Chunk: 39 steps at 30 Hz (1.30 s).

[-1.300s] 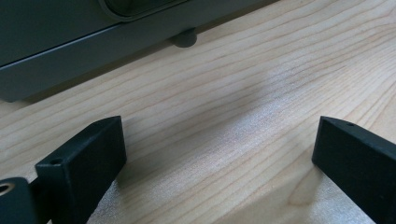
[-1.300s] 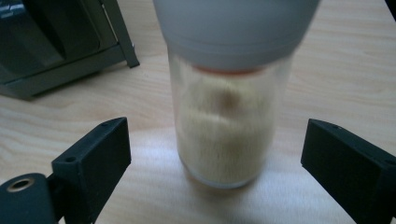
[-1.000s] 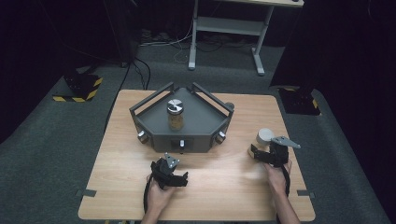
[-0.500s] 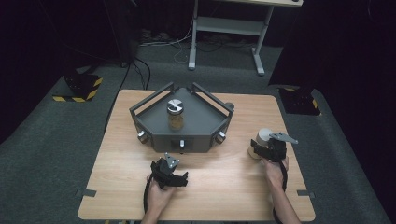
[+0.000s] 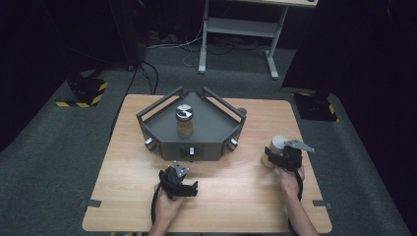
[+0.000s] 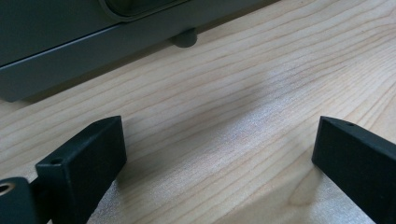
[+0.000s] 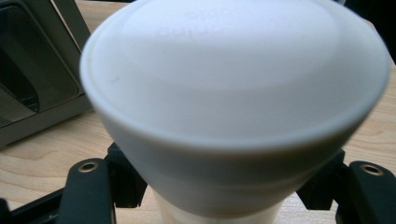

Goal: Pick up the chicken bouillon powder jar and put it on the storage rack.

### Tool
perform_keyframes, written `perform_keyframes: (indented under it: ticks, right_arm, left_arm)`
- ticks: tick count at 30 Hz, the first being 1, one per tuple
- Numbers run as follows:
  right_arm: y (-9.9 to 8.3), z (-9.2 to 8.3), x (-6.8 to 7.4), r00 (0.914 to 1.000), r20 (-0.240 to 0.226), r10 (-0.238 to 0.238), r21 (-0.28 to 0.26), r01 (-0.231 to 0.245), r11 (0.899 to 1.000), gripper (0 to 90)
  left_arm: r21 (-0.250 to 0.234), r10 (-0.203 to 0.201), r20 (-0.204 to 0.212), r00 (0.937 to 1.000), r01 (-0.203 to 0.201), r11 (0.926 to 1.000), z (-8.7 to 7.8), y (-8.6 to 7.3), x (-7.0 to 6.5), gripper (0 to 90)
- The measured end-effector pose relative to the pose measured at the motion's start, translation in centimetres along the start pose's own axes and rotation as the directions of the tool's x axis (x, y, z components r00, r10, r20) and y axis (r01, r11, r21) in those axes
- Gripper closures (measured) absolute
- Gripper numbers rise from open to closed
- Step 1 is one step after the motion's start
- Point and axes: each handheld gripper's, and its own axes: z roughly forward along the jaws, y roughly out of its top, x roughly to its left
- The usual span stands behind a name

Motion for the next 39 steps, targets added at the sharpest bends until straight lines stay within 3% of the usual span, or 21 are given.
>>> perform_keyframes:
  ticks: [10,24,31,39]
  right_arm:
    - [0.2,-0.4,0.2,0.9998,-0.015,-0.011,-0.007,0.010,1.000,32.5]
    - [1.9,-1.7,0.4,0.9955,-0.083,-0.045,-0.032,0.043,0.999,32.8]
    - [3.5,-2.8,0.8,0.9878,-0.130,-0.085,-0.049,0.080,0.996,32.9]
    - [6.6,-4.0,1.8,0.9670,-0.210,-0.144,-0.085,0.129,0.988,33.0]
  left_arm:
    - [-0.001,-0.001,0.002,1.0000,0.001,1.0000,0.0,0.0,0.0,3.0]
    - [0.001,-0.003,0.000,1.0000,0.003,1.0000,0.0,0.0,0.0,2.9]
    - [0.001,-0.003,0.000,1.0000,0.003,1.0000,0.0,0.0,0.0,2.9]
    - [0.002,-0.002,0.000,1.0000,0.002,1.0000,0.0,0.0,0.0,2.9]
